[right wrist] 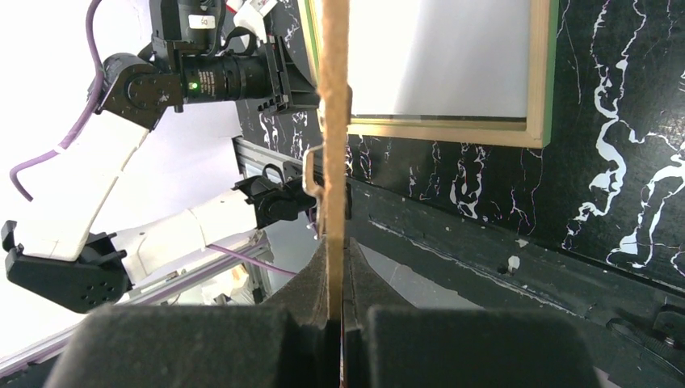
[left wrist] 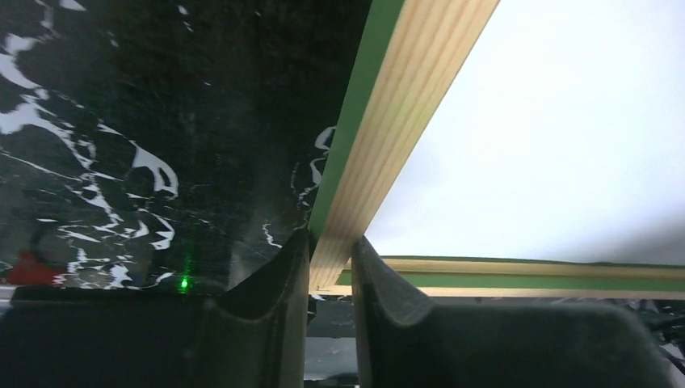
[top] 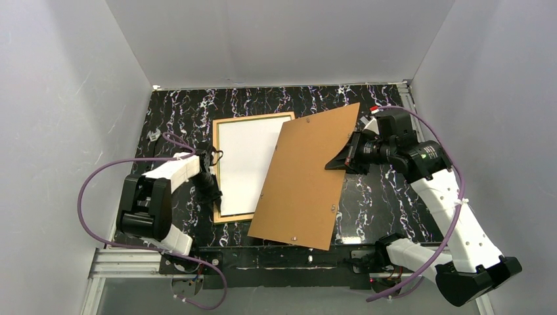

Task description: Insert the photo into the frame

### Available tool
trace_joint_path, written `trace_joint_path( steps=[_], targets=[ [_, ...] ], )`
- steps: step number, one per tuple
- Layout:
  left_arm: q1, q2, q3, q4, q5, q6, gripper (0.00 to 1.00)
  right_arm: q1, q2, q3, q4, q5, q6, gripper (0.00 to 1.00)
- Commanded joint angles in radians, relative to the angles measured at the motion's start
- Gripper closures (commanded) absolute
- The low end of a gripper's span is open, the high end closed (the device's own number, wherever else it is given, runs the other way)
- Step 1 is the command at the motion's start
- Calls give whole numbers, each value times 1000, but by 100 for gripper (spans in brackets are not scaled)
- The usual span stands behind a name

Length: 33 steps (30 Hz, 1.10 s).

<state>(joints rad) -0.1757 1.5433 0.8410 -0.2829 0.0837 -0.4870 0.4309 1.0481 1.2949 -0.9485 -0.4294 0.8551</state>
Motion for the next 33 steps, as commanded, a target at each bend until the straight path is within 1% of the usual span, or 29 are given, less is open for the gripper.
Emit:
trace_joint_path(
  steps=[1,4,8,16,22,27,30,33],
  targets=[
    [2,6,-77,-30,62,-27,93,-15,-30,14,48,-58,-14,99],
    [0,-25,-118,5,113,-24,100,-22,-27,17,40,-56,-22,99],
    [-39,-65,-145,10,136,-1,100,-33,-20,22,30,-52,-40,99],
    [-227,-63,-110,-5,91,29,100,-62,-4,49,-3,-47,-92,99],
    [-338,-28,-50,-6,84,47,100,-97,6,100,-89,-23,-158,99],
    [-388,0,-16,-7,101,84,100,-126,5,117,-123,-19,-195,99],
    [-395,2,-14,-25,63,45,100,-132,8,113,-130,-19,-205,99],
    [-397,-8,-21,-23,74,3,100,-134,9,101,-122,-30,-213,99]
  ],
)
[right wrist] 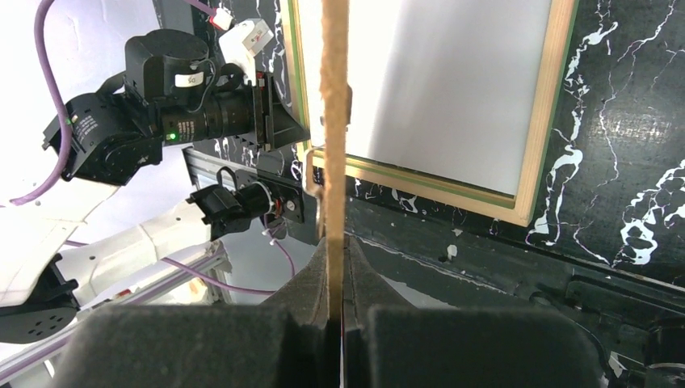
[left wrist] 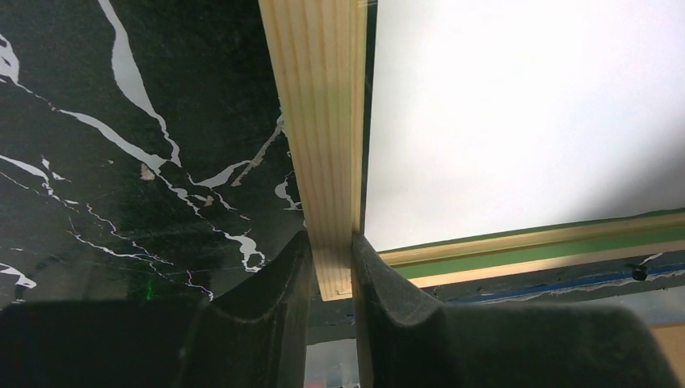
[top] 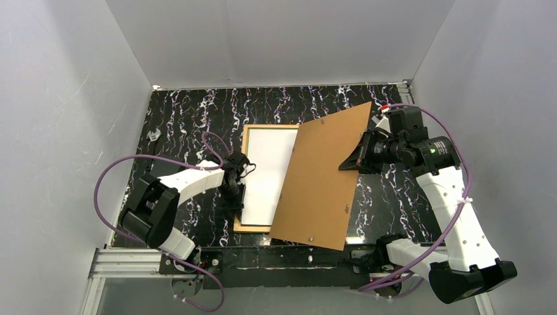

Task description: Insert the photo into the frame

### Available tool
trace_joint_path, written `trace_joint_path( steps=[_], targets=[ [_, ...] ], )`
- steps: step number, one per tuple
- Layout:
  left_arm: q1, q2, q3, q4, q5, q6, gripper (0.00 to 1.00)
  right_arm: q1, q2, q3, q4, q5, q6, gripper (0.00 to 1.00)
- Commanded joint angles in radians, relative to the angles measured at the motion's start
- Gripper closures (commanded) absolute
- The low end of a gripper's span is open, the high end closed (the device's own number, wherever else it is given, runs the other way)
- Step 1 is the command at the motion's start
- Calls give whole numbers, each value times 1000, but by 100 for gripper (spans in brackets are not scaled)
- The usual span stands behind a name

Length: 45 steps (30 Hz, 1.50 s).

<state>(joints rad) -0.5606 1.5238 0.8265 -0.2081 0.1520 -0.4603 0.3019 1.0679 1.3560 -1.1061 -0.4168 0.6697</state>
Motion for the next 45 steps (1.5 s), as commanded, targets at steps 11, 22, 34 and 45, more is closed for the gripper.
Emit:
trace_joint_path(
  steps=[11,22,34,45],
  targets=[
    [-19,-246,1,-158,-11,-72,15,-7,18,23,60,-100,-85,99],
    [-16,-557,192,-380,-87,-69,2,-7,105,54,124,-206,-98,99],
    [-15,-741,261,-543,-25,-177,2,-8,296,129,199,-303,-65,99],
    [-15,-766,246,-572,-1,-201,2,2,476,203,241,-340,-70,99]
  ],
)
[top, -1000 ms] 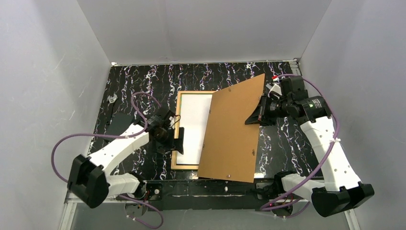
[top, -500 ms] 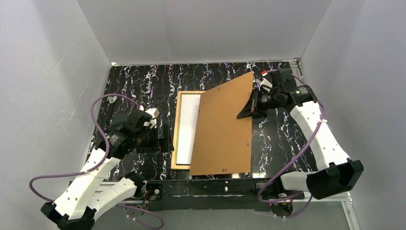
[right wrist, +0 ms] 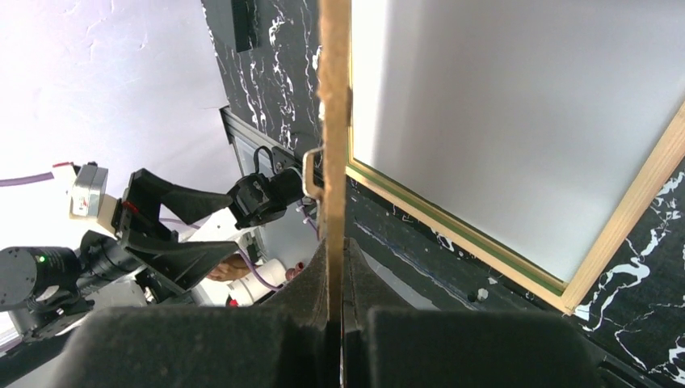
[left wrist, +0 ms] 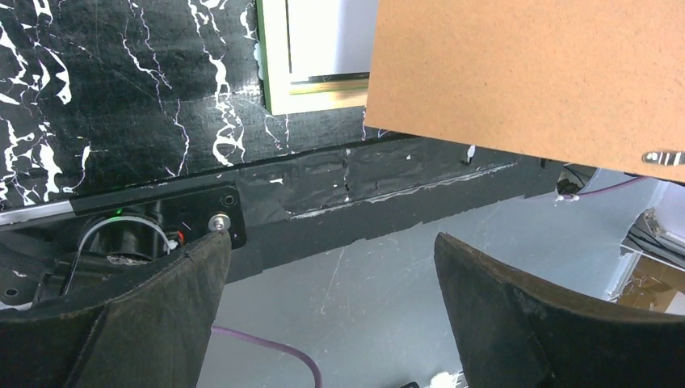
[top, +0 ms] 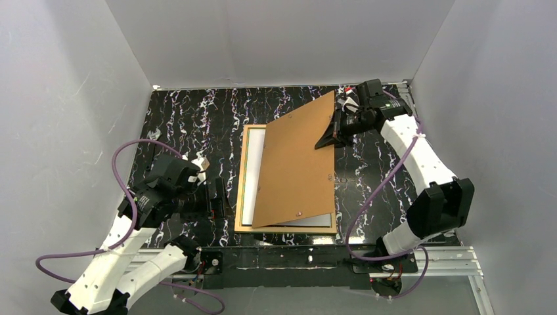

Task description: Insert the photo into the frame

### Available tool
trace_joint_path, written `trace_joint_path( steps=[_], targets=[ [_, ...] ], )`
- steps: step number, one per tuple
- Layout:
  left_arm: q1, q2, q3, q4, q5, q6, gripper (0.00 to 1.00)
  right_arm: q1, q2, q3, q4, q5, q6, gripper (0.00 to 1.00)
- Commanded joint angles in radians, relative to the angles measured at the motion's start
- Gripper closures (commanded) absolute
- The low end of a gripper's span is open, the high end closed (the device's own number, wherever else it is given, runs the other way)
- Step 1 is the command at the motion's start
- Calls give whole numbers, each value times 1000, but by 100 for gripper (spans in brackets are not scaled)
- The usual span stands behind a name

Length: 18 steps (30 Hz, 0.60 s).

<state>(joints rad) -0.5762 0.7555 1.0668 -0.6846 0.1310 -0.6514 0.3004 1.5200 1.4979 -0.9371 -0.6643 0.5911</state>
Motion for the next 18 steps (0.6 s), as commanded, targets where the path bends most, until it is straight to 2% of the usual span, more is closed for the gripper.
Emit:
trace_joint_path(
  steps=[1,18],
  targets=[
    [1,2,1,-99,21,-9,2,7,35,61,81,-92,11,99],
    [1,-5,-26,-135,35,-20,2,84,210,122,187,-112,39,99]
  ],
)
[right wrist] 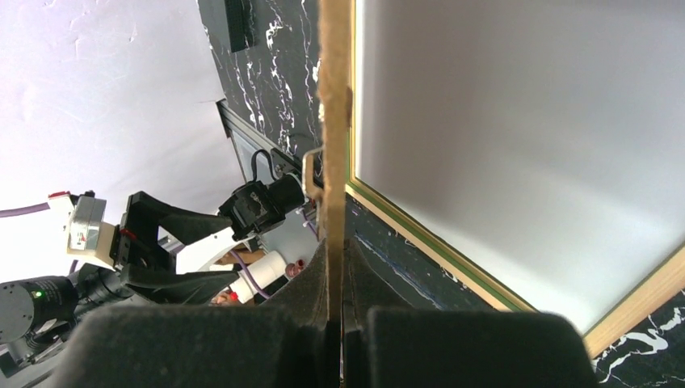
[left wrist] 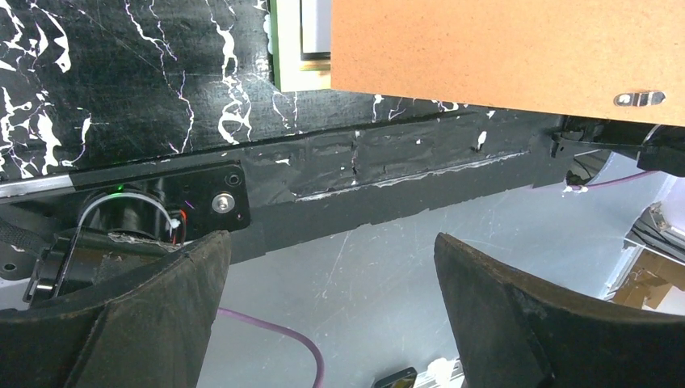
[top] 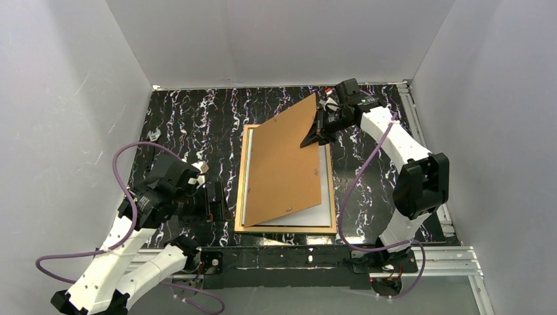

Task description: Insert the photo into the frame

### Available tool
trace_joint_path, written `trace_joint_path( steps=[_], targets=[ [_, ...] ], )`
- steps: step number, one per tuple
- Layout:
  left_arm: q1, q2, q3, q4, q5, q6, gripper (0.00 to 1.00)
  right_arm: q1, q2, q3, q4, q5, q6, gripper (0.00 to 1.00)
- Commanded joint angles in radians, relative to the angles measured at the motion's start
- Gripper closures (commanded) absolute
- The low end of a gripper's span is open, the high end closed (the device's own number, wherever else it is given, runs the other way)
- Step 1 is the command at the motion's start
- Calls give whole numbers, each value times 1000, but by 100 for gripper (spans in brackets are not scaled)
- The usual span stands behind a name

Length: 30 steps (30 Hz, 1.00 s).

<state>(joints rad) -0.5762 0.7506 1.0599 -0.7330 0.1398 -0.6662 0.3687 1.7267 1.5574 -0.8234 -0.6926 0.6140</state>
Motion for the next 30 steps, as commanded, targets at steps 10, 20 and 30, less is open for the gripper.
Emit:
trace_joint_path(
  steps=[10,20,30],
  targets=[
    [1,11,-18,-97,35,2,2,24,50,75,110,-93,13,99],
    [1,14,-17,-106,34,12,2,22,90,108,98,-93,-6,99],
    [1,16,-23,-108,38,15,2,24,87,61,115,-80,-29,99]
  ],
)
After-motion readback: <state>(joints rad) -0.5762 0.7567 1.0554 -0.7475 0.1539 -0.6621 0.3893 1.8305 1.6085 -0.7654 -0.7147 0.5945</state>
